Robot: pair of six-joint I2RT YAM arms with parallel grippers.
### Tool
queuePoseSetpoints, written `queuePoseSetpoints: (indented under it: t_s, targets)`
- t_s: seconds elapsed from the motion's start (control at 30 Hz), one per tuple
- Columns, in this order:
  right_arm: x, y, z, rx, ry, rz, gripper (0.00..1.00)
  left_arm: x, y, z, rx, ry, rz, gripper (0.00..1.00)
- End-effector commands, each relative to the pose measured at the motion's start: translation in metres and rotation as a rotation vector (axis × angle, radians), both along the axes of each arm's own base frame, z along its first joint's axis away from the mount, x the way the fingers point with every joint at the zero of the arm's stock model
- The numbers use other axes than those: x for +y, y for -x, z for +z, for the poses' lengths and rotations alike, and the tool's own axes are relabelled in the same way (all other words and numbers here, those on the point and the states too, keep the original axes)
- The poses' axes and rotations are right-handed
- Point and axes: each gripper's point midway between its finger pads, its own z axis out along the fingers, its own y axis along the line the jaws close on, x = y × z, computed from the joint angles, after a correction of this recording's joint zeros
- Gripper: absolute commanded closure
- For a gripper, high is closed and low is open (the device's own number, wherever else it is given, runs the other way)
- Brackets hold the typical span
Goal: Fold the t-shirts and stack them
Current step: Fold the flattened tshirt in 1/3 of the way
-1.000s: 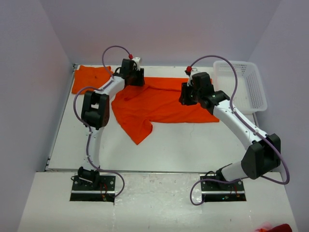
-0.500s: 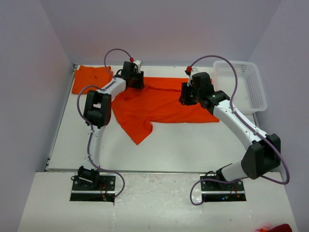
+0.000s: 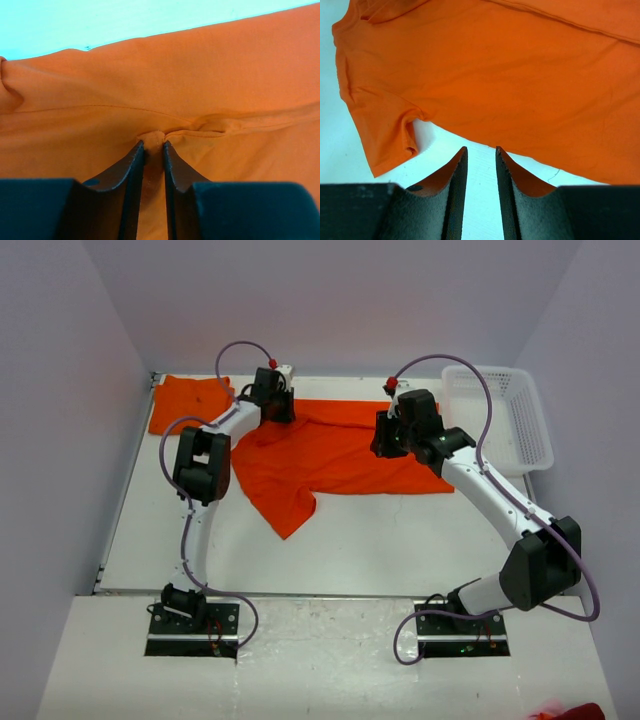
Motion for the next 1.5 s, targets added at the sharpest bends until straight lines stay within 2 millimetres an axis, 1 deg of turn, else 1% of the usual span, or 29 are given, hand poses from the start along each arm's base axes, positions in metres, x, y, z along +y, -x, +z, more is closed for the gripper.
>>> queuePoseSetpoints:
  t_s: [0.0, 0.07, 0.1, 0.13, 0.17, 0.4, 0.43, 0.6, 0.7, 0.73, 0.77, 0.8, 0.83, 0.87, 0.9, 0.97, 1.0, 1.07, 1.1, 1.17, 1.2, 1.23, 1.27, 1.3, 1.33, 1.37, 1.4, 1.43, 1.47]
  targets:
    - [0.005, -0.001, 0.004, -0.009, -0.027, 0.005, 0.70, -0.006, -0.004, 0.038, -0.076, 0.031, -0.016, 0.78]
    - [0.006, 0.000, 0.004, -0.007, -0.029, 0.007, 0.70, -0.007, -0.001, 0.037, -0.070, 0.033, -0.019, 0.87]
    - [0.005, -0.001, 0.003, -0.004, -0.029, 0.004, 0.70, -0.007, 0.000, 0.043, -0.079, 0.034, -0.017, 0.93]
    - [0.007, 0.000, 0.003, -0.004, -0.033, 0.007, 0.70, -0.009, 0.003, 0.041, -0.076, 0.034, -0.020, 0.95]
    - [0.007, 0.000, 0.002, 0.002, -0.031, 0.008, 0.70, -0.009, 0.004, 0.047, -0.085, 0.034, -0.020, 0.96]
    - [0.012, 0.003, -0.001, 0.018, -0.056, 0.022, 0.70, -0.019, 0.019, 0.059, -0.097, 0.041, -0.030, 0.96]
    - [0.012, 0.003, 0.000, 0.016, -0.058, 0.024, 0.71, -0.020, 0.022, 0.058, -0.093, 0.035, -0.033, 0.96]
    - [0.010, 0.006, -0.005, 0.027, -0.043, 0.019, 0.70, -0.027, 0.030, 0.065, -0.098, 0.036, -0.041, 0.94]
    - [0.008, 0.005, -0.008, 0.030, -0.029, 0.014, 0.71, -0.034, 0.044, 0.065, -0.087, 0.035, -0.039, 0.88]
    - [0.008, 0.004, -0.010, 0.033, -0.024, 0.015, 0.70, -0.032, 0.055, 0.054, -0.058, 0.020, -0.034, 0.84]
    - [0.008, 0.003, -0.009, 0.030, -0.021, 0.010, 0.71, -0.028, 0.059, 0.062, -0.070, 0.011, 0.009, 0.81]
    - [0.008, 0.002, -0.008, 0.025, -0.022, 0.012, 0.70, -0.031, 0.068, 0.064, -0.069, 0.007, 0.020, 0.81]
    - [0.010, 0.002, -0.009, 0.032, -0.023, 0.019, 0.70, -0.022, 0.084, 0.063, -0.057, -0.011, 0.076, 0.77]
    - [0.010, 0.001, -0.009, 0.028, -0.025, 0.019, 0.70, -0.018, 0.094, 0.063, -0.061, -0.026, 0.105, 0.71]
    - [0.010, 0.002, -0.010, 0.029, -0.031, 0.019, 0.70, -0.015, 0.116, 0.065, -0.071, -0.037, 0.142, 0.60]
    - [0.013, 0.000, -0.010, 0.022, -0.040, 0.026, 0.70, -0.013, 0.133, 0.070, -0.102, -0.044, 0.165, 0.48]
    - [0.014, 0.000, -0.010, 0.022, -0.047, 0.025, 0.70, -0.015, 0.147, 0.079, -0.139, -0.037, 0.171, 0.44]
    - [0.019, 0.000, -0.013, 0.032, -0.062, 0.042, 0.70, -0.016, 0.151, 0.096, -0.207, -0.042, 0.184, 0.45]
    - [0.021, -0.001, -0.015, 0.036, -0.064, 0.045, 0.70, -0.014, 0.149, 0.113, -0.266, -0.025, 0.208, 0.47]
    - [0.021, -0.001, -0.021, 0.058, -0.050, 0.042, 0.71, -0.010, 0.141, 0.122, -0.304, -0.044, 0.204, 0.49]
    - [0.022, 0.000, -0.021, 0.058, -0.048, 0.043, 0.72, -0.013, 0.127, 0.128, -0.309, -0.056, 0.206, 0.59]
    - [0.022, 0.002, -0.024, 0.064, -0.043, 0.043, 0.73, -0.014, 0.120, 0.124, -0.286, -0.070, 0.193, 0.73]
    - [0.022, 0.003, -0.020, 0.052, -0.047, 0.044, 0.74, -0.006, 0.115, 0.114, -0.225, -0.098, 0.184, 0.86]
    - [0.021, 0.004, -0.020, 0.053, -0.050, 0.039, 0.76, -0.017, 0.097, 0.112, -0.206, -0.076, 0.152, 1.00]
    - [0.021, 0.006, -0.021, 0.051, -0.051, 0.042, 0.84, -0.017, 0.092, 0.106, -0.174, -0.072, 0.140, 1.00]
    - [0.020, 0.009, -0.018, 0.045, -0.052, 0.045, 0.87, -0.017, 0.078, 0.114, -0.186, -0.040, 0.128, 1.00]
    - [0.016, 0.008, -0.018, 0.040, -0.037, 0.032, 0.89, -0.026, 0.074, 0.099, -0.145, -0.011, 0.073, 1.00]
    - [0.014, 0.010, -0.019, 0.043, -0.027, 0.032, 0.89, -0.024, 0.067, 0.095, -0.131, 0.005, 0.063, 1.00]
    - [0.011, 0.010, -0.019, 0.040, -0.013, 0.028, 0.88, -0.032, 0.058, 0.105, -0.140, 0.041, 0.030, 1.00]
